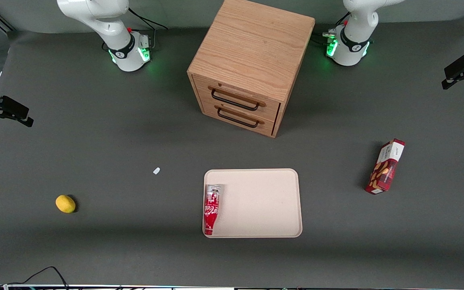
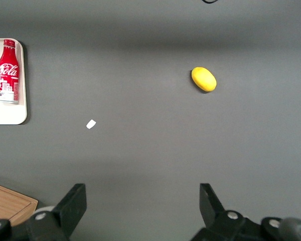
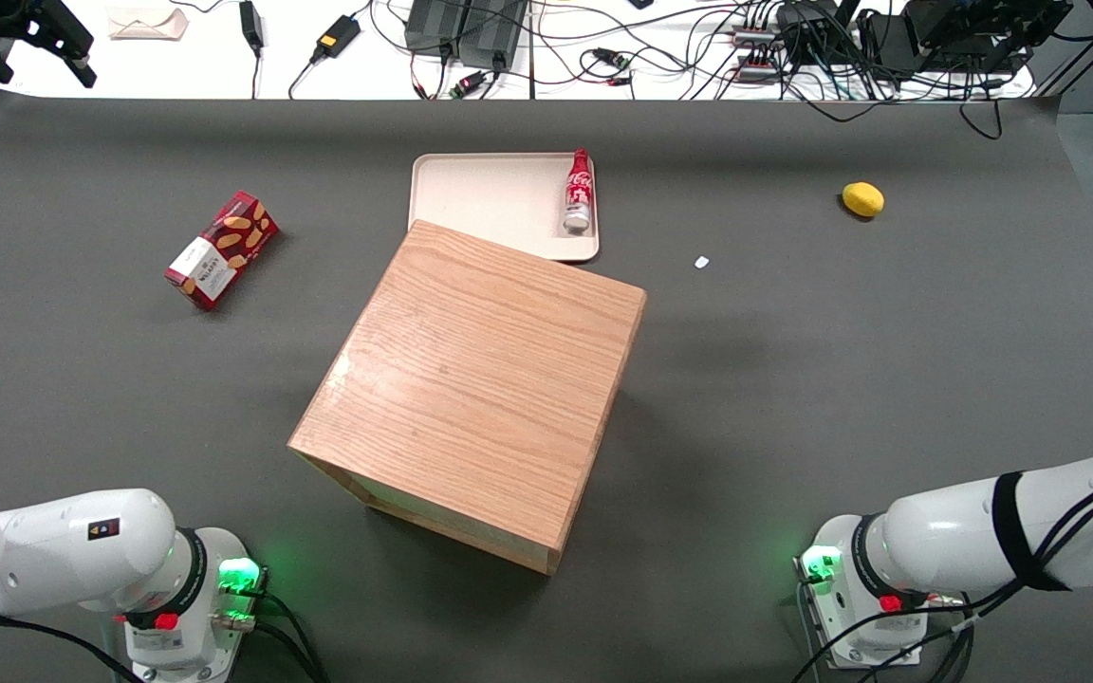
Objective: Place red cookie box on tray
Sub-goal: 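Move the left gripper over the red plaid cookie box and descend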
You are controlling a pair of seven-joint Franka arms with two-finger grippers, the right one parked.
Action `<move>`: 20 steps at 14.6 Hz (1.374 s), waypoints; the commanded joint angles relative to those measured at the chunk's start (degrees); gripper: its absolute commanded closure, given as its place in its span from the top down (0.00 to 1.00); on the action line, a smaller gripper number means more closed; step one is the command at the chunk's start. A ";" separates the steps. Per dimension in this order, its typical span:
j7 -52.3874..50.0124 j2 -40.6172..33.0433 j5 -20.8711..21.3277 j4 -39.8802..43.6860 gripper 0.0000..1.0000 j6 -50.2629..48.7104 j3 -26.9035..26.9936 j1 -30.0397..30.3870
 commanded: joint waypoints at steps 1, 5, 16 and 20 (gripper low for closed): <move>0.81 0.68 0.05 0.47 1.00 0.72 -0.22 0.22; 0.72 1.91 0.31 0.29 1.00 2.22 -0.22 0.13; 12.06 12.55 7.78 -13.48 1.00 24.50 -0.31 -0.13; 13.02 15.18 7.78 -20.71 1.00 35.16 -0.31 -0.13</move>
